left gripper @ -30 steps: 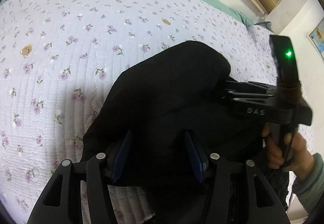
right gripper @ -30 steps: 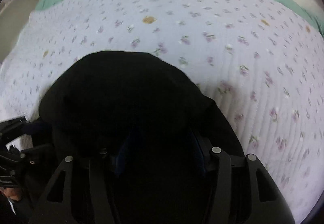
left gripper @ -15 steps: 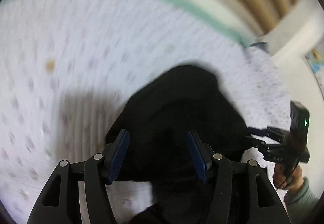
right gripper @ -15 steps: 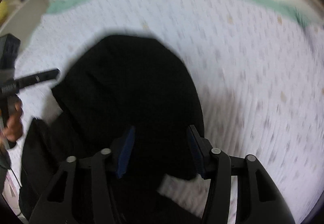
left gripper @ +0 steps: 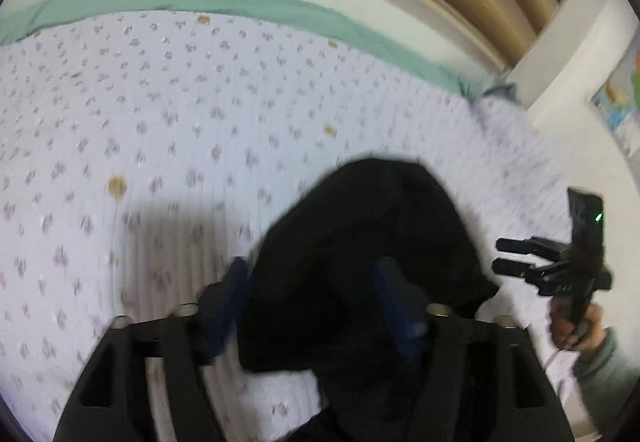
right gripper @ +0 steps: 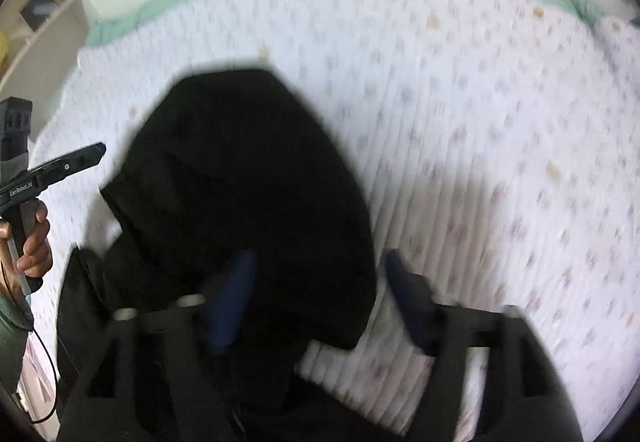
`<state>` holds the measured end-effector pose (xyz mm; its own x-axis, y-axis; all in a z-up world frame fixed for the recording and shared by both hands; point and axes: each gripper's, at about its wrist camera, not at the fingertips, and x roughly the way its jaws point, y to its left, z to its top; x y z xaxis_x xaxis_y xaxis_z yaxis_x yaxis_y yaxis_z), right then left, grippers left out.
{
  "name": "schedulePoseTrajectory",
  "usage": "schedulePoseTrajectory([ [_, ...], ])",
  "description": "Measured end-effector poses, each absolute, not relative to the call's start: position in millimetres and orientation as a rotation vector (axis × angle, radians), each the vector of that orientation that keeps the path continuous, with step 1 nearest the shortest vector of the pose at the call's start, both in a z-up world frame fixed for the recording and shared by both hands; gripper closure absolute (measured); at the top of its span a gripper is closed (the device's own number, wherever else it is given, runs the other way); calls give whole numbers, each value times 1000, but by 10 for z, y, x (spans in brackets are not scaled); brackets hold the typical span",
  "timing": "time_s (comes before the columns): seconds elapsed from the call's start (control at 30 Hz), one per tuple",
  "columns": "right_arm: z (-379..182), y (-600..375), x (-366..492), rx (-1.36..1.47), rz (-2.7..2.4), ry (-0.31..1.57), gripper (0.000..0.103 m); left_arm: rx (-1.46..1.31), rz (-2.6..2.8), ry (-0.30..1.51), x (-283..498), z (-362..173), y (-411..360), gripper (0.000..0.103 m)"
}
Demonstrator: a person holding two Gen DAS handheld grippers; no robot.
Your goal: Fold large clothes
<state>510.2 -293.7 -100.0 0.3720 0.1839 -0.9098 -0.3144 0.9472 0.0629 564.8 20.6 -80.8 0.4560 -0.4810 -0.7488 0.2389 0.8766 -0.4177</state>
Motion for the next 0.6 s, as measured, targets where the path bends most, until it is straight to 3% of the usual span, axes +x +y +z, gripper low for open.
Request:
schedulePoseTrajectory([
  [0.17, -909, -2969, 5465, -95, 340, 1139, 21, -275, -506, 1118, 6105, -1007, 103, 20],
  [0.37, -1241, -2764, 5764, -59, 382, 1232, 21, -390, -589, 1284, 6348, -1609, -9, 20],
  [0.4, -1350, -2737, 5844, -52, 389, 1256, 22, -413, -596, 1314, 6365, -1716, -44, 20],
  [0.47, -1594, -2703, 5877, -19, 423, 1322, 39, -424, -575, 1344, 6345, -1835, -107, 21],
  [0.5, -1755, -2657, 5868, -30, 424, 1323, 40, -419, -565, 1319, 6304, -1804, -127, 23],
  [0.53, -1776, -2599, 5836, -64, 423, 1298, 43, -411, -568, 1301, 6260, -1772, -145, 29],
  [0.57, -1743, -2559, 5772, -94, 428, 1279, 49, -379, -557, 1281, 6195, -1724, -176, 47],
  [0.6, -1755, -2528, 5741, -105, 432, 1269, 64, -320, -540, 1257, 6117, -1662, -214, 61],
])
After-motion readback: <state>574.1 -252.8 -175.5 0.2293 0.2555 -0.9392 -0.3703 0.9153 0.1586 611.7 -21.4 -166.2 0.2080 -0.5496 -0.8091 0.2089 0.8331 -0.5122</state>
